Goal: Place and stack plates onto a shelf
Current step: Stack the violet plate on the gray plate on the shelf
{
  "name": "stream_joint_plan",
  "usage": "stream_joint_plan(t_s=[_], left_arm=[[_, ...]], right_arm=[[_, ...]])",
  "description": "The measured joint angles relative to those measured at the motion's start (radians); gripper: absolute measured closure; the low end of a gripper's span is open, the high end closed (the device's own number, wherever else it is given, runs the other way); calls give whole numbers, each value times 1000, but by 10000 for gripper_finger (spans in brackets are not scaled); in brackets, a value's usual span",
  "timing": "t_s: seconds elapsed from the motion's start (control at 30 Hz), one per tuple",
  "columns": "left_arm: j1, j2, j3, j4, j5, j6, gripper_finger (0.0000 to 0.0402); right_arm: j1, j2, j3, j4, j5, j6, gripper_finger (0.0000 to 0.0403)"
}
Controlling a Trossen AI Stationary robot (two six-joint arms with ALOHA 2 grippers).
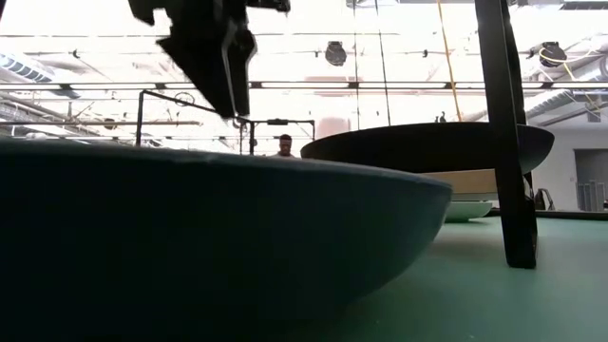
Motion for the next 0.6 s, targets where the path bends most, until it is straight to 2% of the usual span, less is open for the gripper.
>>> stream_joint_plan(t_s=[0.33,0.6], left_arm=[[-25,0,187,-126,0,-83,80],[-44,0,326,-271,-1,-220,80]], right_arm=[[0,0,0,-2,1,-3,403],[-6,0,0,-33,3,-2,403]])
